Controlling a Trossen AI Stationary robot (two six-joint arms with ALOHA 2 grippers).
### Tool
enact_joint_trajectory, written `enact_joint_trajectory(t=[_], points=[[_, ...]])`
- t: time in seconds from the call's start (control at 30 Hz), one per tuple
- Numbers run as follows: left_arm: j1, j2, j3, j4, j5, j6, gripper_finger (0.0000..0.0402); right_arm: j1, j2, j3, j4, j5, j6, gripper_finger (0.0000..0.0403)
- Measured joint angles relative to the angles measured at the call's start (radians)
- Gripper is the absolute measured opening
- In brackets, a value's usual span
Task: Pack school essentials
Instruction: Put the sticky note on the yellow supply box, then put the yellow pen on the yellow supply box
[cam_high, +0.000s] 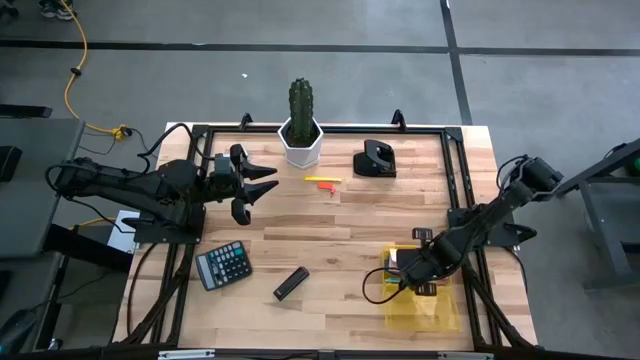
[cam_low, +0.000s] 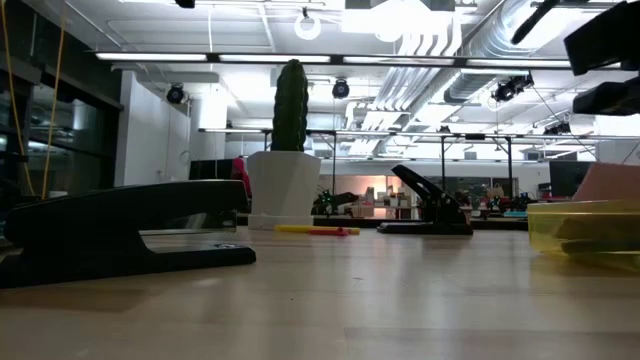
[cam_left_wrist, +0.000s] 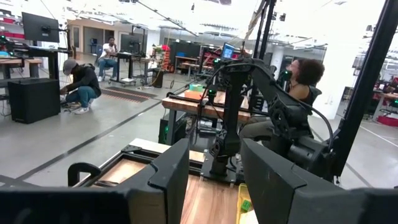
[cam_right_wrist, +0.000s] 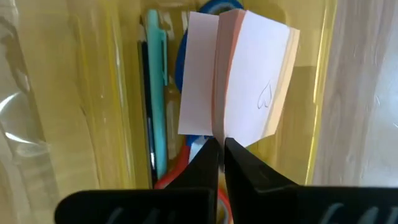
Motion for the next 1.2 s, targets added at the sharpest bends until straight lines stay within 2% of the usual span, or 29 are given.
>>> enact_joint_trajectory(t=[0.23,0.37,0.6,0.73,0.83,1.0,1.2], points=[[0.000,0.000,0.000,-0.005,0.000,0.000,0.0136,-0.001,-0.001,0.000,0.017,0.000,0.005,0.0003],[0.000,0.000,0.000,-0.005,0.000,0.000,0.0136,-0.001,-0.001,0.000,0.018,0.000,0.045,0.0025],[0.000,0.000,0.000,-0.005,0.000,0.000,0.0136,-0.001,-0.001,0.018,0.009,0.000,0.047,0.0127],[0.000,0.000,0.000,-0.005,0.000,0.000,0.0136,-0.013,-0.001,0.097,-0.053,-0.024,-0.062,0.0191],[0.000,0.000,0.000,-0.005,0.000,0.000,0.0136,-0.024,-0.014,0.168,-0.084,-0.029,-0.127,0.0224],[0.000,0.000,0.000,-0.005,0.000,0.000,0.0136,-0.096,-0.114,0.201,0.044,0.015,-0.143,0.0240],[0.000,0.000,0.000,-0.005,0.000,0.000,0.0136,-0.253,-0.327,0.038,0.344,0.204,-0.072,0.0234]])
